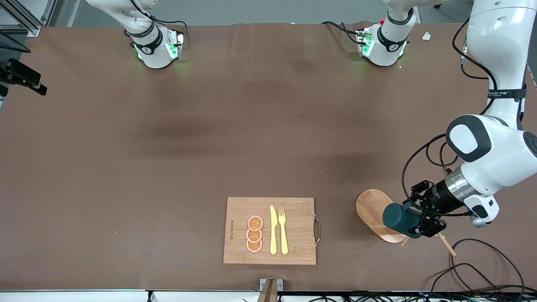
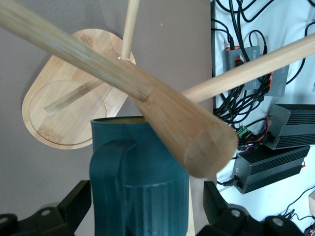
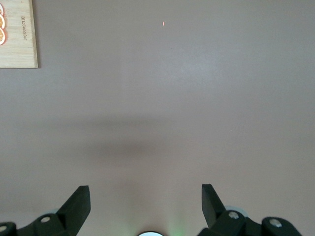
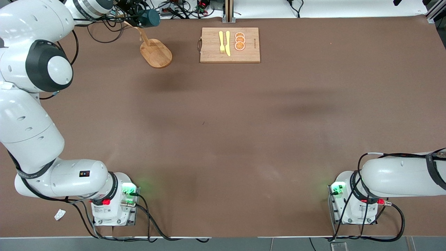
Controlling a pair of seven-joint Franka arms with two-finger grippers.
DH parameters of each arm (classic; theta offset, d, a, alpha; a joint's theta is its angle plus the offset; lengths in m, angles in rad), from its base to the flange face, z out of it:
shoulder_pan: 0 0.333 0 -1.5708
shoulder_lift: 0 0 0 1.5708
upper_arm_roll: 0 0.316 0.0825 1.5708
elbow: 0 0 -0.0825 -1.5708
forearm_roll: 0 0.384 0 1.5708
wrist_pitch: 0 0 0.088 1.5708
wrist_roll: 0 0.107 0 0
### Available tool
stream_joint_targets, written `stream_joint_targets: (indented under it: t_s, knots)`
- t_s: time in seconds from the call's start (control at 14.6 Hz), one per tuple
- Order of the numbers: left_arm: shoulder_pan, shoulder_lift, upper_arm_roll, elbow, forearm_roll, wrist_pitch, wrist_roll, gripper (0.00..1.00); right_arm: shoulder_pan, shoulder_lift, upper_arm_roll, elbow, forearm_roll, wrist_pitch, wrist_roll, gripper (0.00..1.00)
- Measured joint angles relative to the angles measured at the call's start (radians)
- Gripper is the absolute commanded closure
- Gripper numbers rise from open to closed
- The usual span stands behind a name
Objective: Transfer cup from left to right arm and place
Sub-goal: 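Close the left gripper on the teal mug rim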
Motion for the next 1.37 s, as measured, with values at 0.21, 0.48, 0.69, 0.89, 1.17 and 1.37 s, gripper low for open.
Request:
stream_joint_targets:
  t_s: [0.21,0.48,0.69,0.89,1.17,1.37]
  knots:
    - [0.0,0.013,0.0,0.0,0.0,0.012,0.0,0.0,0.0,0.0,0.0,0.0,0.0,0.0,0.0,0.0]
    - [0.0,0.021,0.0,0.0,0.0,0.032,0.0,0.01,0.0,0.0,0.0,0.0,0.0,0.0,0.0,0.0]
    - [0.0,0.027,0.0,0.002,0.0,0.039,0.0,0.06,0.0,0.0,0.0,0.0,0.0,-0.001,0.0,0.0]
    - [0.0,0.028,-0.001,0.002,0.0,0.04,0.0,0.21,0.0,0.0,0.0,0.0,0.0,-0.001,0.0,0.0]
    - [0.0,0.028,-0.001,0.004,0.0,0.04,0.0,0.26,0.0,0.0,0.0,0.0,0.0,-0.003,0.0,0.0]
    - [0.0,0.028,-0.01,0.007,-0.002,0.04,-0.008,0.25,0.0,0.0,0.0,0.0,0.0,-0.008,0.0,0.0]
